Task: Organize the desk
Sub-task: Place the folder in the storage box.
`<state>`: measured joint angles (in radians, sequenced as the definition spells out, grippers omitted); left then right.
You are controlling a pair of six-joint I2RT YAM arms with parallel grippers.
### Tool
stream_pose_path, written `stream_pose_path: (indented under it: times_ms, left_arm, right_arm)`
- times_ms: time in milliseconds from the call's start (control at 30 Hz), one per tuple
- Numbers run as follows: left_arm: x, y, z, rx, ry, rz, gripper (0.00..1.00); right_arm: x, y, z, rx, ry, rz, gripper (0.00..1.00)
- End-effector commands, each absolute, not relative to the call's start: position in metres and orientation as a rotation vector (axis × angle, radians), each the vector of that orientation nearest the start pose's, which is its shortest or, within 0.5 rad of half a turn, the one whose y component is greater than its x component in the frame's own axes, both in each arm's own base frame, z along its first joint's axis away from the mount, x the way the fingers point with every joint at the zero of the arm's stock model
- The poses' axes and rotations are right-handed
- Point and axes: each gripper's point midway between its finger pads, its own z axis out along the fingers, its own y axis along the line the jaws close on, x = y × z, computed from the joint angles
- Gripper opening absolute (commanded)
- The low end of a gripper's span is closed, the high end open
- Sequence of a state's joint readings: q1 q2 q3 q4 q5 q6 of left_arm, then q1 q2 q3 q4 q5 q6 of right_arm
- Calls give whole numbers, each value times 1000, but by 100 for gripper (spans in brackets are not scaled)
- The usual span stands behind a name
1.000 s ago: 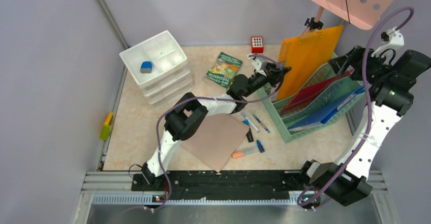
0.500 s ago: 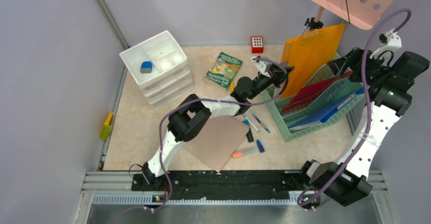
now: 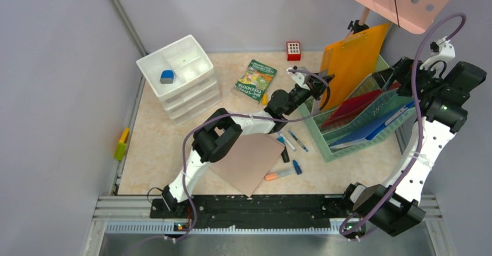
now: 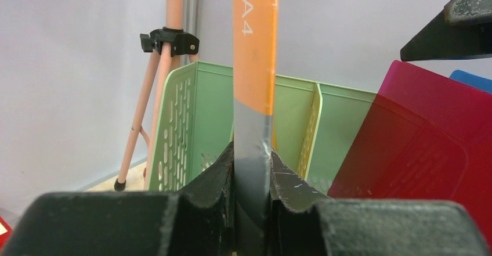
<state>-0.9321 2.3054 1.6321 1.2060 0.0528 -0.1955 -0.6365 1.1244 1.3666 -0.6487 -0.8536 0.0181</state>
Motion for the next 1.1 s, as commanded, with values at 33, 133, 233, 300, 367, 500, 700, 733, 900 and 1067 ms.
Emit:
stream_pose_path:
  times_ms: [33,133,233,300,367,500,700,733,900,1067]
  left_arm:
    - [375,-522,335,390,869,-978,0]
    - [373,-524,336,406,857,-979,0]
    - [369,-531,334,426,854,-1000,0]
    - [367,-534,334,432,847,-1008,0]
    - [367,-537,333,431,847,-1011,0]
    - [364,-542,332,452,836,-1024,0]
    - [361,-546,340,430,831,-1036,0]
    - [361,-547,339,424,836,-1035,0]
    - [355,-551,326,439,850,-1040,0]
    - [351,-547,303,478,873,-1023,0]
  right_arm:
    - [308,-66,368,28,1807,361,99]
    - [308,-66,368,28,1807,362,99]
    - [308,-67,367,17,1808,350,99]
    - [307,-68,367,5,1808,335,99]
    - [307,-68,366,6,1811,334,99]
    - [308,-68,367,6,1810,334,99]
    - [308,-69,363,10,1813,333,99]
    - [308,-69,364,7,1812,331,99]
    - [307,-69,362,9,1815,332,99]
    - [308,-69,360,7,1815,334,99]
